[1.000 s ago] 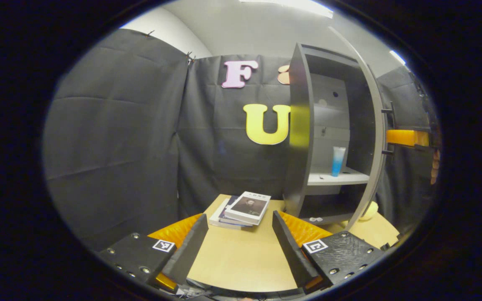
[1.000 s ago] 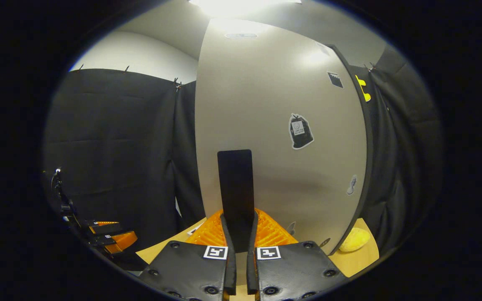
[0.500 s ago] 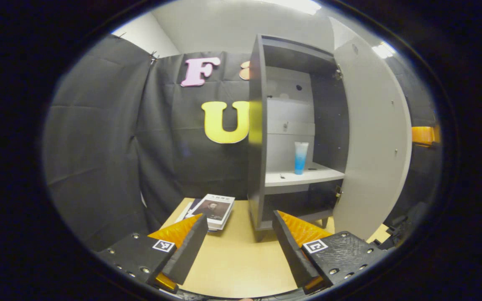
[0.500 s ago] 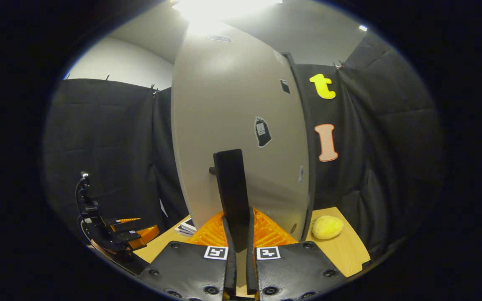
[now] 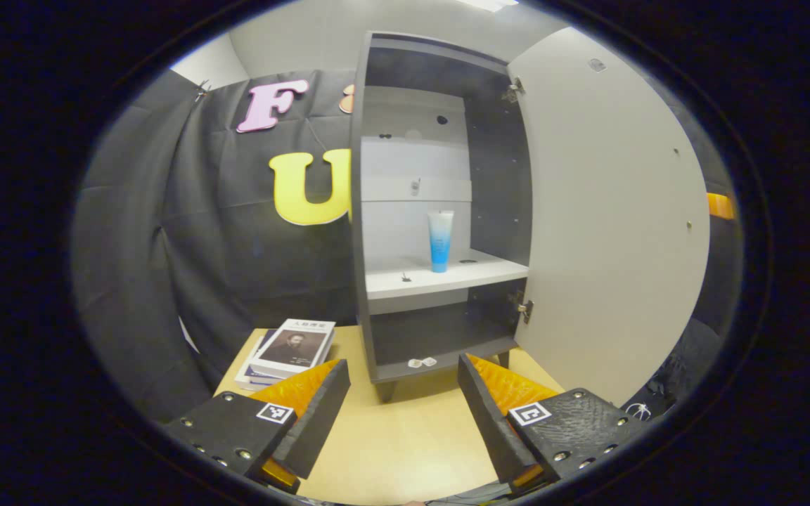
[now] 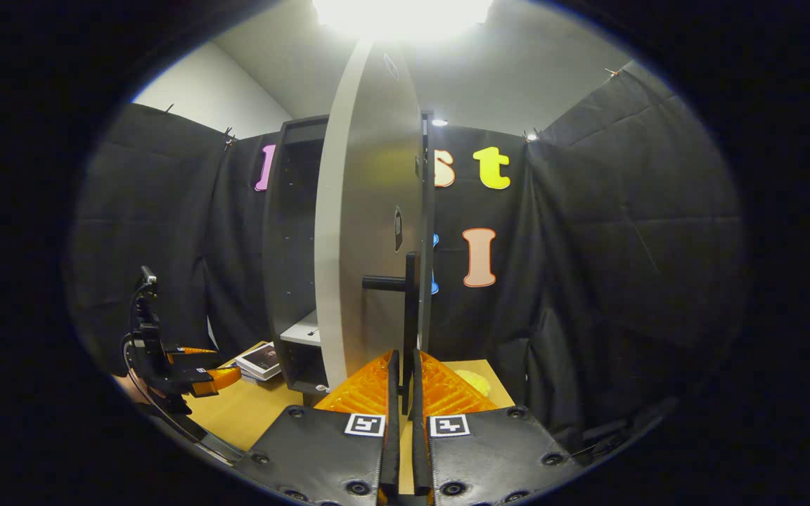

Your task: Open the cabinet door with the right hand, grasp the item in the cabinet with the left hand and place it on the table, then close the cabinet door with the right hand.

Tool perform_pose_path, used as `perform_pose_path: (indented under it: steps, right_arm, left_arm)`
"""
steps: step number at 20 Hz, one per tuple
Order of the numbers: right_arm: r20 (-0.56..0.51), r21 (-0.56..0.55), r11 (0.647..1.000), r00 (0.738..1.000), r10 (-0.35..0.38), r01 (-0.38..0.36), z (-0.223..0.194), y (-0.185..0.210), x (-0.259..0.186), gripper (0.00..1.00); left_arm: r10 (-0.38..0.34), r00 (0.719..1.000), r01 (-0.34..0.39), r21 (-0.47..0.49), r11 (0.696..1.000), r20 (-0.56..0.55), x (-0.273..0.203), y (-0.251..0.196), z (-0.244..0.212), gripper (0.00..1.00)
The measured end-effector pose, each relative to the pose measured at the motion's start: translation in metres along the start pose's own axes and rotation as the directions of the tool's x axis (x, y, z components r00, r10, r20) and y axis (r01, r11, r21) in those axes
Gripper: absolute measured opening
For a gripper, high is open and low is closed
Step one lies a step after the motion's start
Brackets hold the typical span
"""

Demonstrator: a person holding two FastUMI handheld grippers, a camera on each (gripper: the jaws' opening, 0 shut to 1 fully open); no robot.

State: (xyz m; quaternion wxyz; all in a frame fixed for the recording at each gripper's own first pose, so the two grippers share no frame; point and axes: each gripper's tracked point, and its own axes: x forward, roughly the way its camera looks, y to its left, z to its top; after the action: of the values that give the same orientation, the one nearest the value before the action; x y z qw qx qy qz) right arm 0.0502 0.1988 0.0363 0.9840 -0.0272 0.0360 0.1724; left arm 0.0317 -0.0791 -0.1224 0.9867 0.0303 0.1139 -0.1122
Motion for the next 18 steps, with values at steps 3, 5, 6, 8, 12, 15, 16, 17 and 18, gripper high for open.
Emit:
perform_pose_path:
  steps: [3,5,6,8,12,15,16,17,18]
  right_arm:
    - [0.042,0.055,0.998,0.999,-0.029,0.027,0.005,0.000,0.002,0.09]
    - [0.080,0.050,0.998,0.996,-0.044,0.040,0.012,-0.006,0.000,0.07]
    - [0.092,0.036,0.997,0.993,-0.068,0.065,0.013,-0.017,0.003,0.00]
    - [0.101,0.067,0.997,0.994,-0.040,0.033,0.014,-0.011,0.007,0.02]
    - [0.070,0.098,0.995,0.997,-0.028,0.021,0.006,-0.004,0.004,0.00]
    - [0.050,0.106,0.994,0.998,-0.041,0.035,0.003,-0.008,-0.003,0.02]
    - [0.048,0.109,0.993,0.998,-0.050,0.044,0.002,-0.009,-0.002,0.00]
    - [0.043,0.111,0.992,0.997,-0.061,0.056,0.001,-0.012,-0.004,0.02]
    - [0.040,0.118,0.991,0.996,-0.073,0.068,-0.001,-0.016,-0.006,0.02]
  left_arm:
    - [-0.040,0.999,0.040,0.017,0.999,-0.016,0.010,-0.018,0.000,0.92]
    - [-0.061,0.998,0.061,0.029,0.998,-0.011,0.016,-0.026,0.003,0.92]
    - [-0.069,0.998,0.069,0.028,0.997,-0.011,0.019,-0.030,0.004,0.92]
    - [-0.081,0.997,0.081,0.009,0.997,-0.015,0.025,-0.034,0.003,0.92]
    - [-0.077,0.997,0.076,-0.059,0.995,-0.023,0.028,-0.036,0.003,0.92]
    - [-0.076,0.997,0.075,-0.070,0.995,-0.019,0.029,-0.034,0.004,0.92]
    - [-0.073,0.997,0.072,-0.063,0.995,-0.021,0.029,-0.033,0.003,0.92]
    - [-0.070,0.997,0.069,-0.053,0.996,-0.025,0.030,-0.030,0.003,0.92]
    - [-0.069,0.997,0.067,-0.046,0.997,-0.028,0.031,-0.026,0.003,0.92]
